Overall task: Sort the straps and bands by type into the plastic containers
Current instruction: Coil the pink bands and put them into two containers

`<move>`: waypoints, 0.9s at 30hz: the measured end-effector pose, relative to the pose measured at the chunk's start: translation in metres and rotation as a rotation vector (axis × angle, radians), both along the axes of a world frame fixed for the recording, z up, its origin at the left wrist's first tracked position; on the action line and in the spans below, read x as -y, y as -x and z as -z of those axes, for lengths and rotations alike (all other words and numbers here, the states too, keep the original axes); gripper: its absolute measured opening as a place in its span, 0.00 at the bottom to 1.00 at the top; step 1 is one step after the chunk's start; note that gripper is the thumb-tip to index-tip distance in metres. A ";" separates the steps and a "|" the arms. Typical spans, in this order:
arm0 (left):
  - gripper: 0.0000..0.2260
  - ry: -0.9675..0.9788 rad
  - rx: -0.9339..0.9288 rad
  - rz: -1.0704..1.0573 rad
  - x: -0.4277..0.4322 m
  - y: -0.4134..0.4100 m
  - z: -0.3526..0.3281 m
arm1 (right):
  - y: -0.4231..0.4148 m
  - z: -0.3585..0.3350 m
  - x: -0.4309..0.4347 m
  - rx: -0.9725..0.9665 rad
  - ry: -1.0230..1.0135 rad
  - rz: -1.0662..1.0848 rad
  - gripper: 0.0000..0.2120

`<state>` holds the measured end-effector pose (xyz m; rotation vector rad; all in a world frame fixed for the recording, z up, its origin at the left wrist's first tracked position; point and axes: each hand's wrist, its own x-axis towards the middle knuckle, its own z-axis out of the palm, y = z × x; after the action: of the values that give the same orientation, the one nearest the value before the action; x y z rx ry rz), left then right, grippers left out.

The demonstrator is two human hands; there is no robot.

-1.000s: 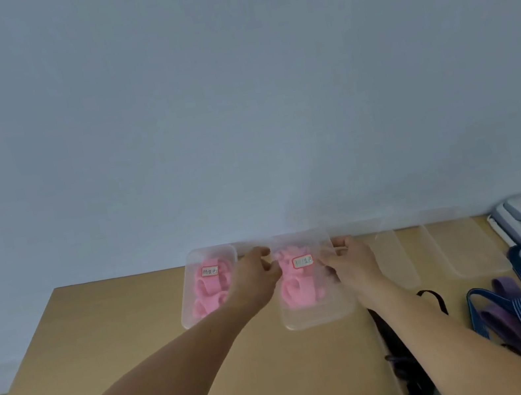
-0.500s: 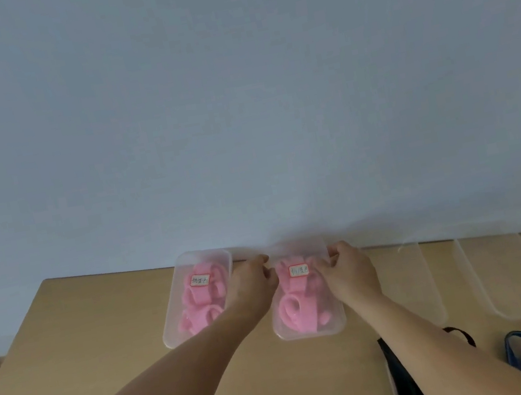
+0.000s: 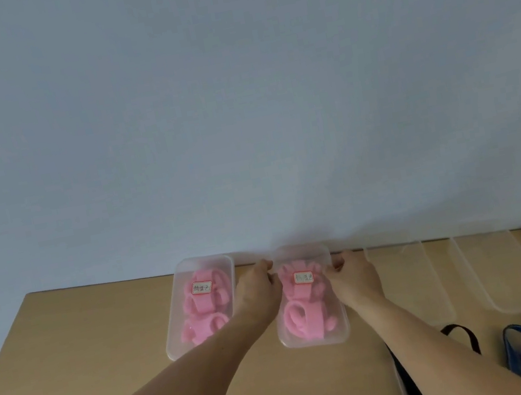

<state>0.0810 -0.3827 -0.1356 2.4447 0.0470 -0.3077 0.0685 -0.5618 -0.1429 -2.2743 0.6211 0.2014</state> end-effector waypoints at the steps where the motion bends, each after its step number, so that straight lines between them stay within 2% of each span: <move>1: 0.17 -0.013 -0.011 0.013 0.000 0.002 -0.001 | 0.001 0.000 0.000 -0.007 -0.001 -0.004 0.06; 3: 0.15 -0.086 -0.016 0.061 0.001 0.005 -0.003 | 0.004 0.000 0.001 -0.023 -0.007 -0.011 0.08; 5: 0.16 -0.328 0.103 0.197 0.003 0.009 -0.006 | 0.006 0.000 0.002 -0.032 -0.017 -0.014 0.08; 7: 0.24 -0.485 0.260 0.362 0.007 0.012 -0.005 | 0.007 0.000 0.001 -0.030 -0.003 -0.022 0.09; 9: 0.31 -0.565 0.279 0.541 0.012 0.013 -0.003 | 0.008 0.000 0.001 -0.022 -0.001 -0.026 0.09; 10: 0.31 -0.593 0.257 0.608 0.015 0.014 0.001 | 0.008 0.000 0.001 -0.019 -0.010 -0.023 0.09; 12: 0.30 -0.586 0.215 0.616 0.018 0.016 0.010 | 0.009 0.002 0.002 -0.005 -0.021 -0.021 0.08; 15: 0.36 -0.558 0.198 0.597 0.024 0.026 0.021 | 0.009 0.004 0.002 0.033 -0.026 -0.015 0.09; 22: 0.35 -0.553 0.186 0.606 0.027 0.031 0.024 | 0.008 0.005 0.003 0.083 -0.001 -0.072 0.09; 27: 0.34 -0.567 0.228 0.633 0.028 0.032 0.020 | 0.010 0.005 0.004 0.156 0.186 -0.321 0.20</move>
<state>0.0486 -0.4107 -0.1556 2.9855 -0.8582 -0.3130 0.0587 -0.5663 -0.1474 -2.5332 0.1979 0.1230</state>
